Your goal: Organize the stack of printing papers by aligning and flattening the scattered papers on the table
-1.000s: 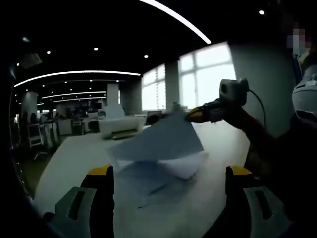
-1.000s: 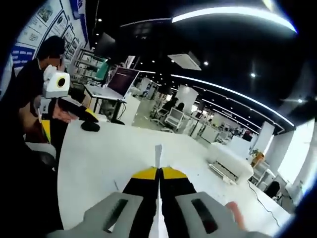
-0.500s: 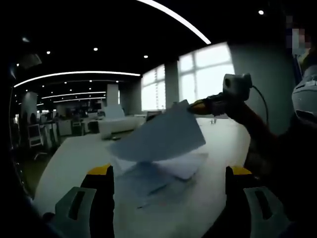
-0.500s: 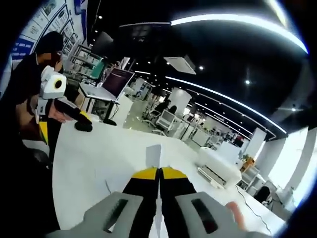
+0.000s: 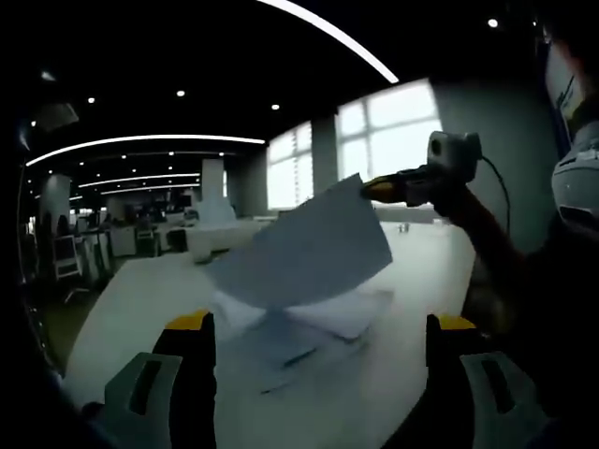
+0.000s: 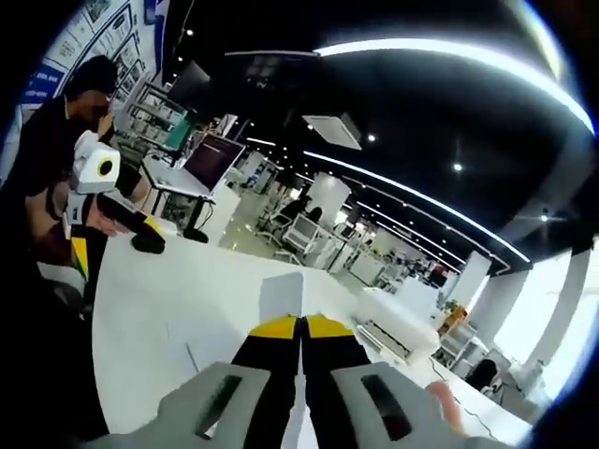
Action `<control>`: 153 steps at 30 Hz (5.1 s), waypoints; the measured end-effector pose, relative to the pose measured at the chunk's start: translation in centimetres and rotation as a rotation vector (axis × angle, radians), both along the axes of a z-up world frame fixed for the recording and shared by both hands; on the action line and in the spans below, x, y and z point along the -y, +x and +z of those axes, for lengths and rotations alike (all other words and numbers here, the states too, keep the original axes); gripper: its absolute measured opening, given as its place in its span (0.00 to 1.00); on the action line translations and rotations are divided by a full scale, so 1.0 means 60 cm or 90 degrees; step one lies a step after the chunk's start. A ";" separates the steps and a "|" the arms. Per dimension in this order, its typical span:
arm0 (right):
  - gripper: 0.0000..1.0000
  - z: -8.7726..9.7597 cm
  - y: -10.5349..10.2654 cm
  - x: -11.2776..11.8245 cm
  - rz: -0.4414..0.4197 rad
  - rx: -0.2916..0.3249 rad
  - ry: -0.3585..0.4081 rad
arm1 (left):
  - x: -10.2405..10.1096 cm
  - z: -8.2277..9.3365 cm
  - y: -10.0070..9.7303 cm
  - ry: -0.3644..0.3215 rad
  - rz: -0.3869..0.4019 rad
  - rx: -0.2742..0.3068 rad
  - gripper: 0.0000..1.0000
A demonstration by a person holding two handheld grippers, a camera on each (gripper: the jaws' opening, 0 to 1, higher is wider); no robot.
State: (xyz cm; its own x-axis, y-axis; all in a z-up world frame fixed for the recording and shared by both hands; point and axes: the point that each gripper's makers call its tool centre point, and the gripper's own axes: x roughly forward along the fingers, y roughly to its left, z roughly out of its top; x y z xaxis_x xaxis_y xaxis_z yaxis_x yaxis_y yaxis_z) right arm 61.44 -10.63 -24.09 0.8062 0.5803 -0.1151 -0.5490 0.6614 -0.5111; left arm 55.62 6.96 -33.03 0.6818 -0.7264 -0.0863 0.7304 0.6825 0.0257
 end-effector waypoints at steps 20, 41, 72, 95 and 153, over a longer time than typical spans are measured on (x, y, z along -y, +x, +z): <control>0.00 0.073 -0.039 0.028 -0.021 0.075 0.008 | 0.002 0.005 -0.002 0.000 -0.001 0.005 0.95; 0.00 0.114 -0.058 0.047 -0.027 0.123 0.012 | 0.005 0.006 -0.003 0.001 -0.003 0.006 0.95; 0.00 0.156 -0.057 0.020 0.098 0.107 0.030 | -0.006 0.054 0.015 0.023 0.013 0.050 0.95; 0.00 0.140 -0.061 -0.046 0.174 0.147 -0.079 | -0.009 0.079 0.069 0.068 0.035 0.093 0.95; 0.00 0.114 -0.098 -0.215 0.328 0.193 -0.206 | 0.086 0.063 0.071 0.128 -0.096 0.086 0.72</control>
State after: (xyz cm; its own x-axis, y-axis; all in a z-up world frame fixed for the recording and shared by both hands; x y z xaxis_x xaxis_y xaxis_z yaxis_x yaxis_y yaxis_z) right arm 55.57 2.27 -17.26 0.4602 0.8732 -0.1606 -0.5544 0.1414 -0.8201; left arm 59.88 1.79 -29.22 0.5819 -0.7985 -0.1539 0.8043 0.5373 0.2538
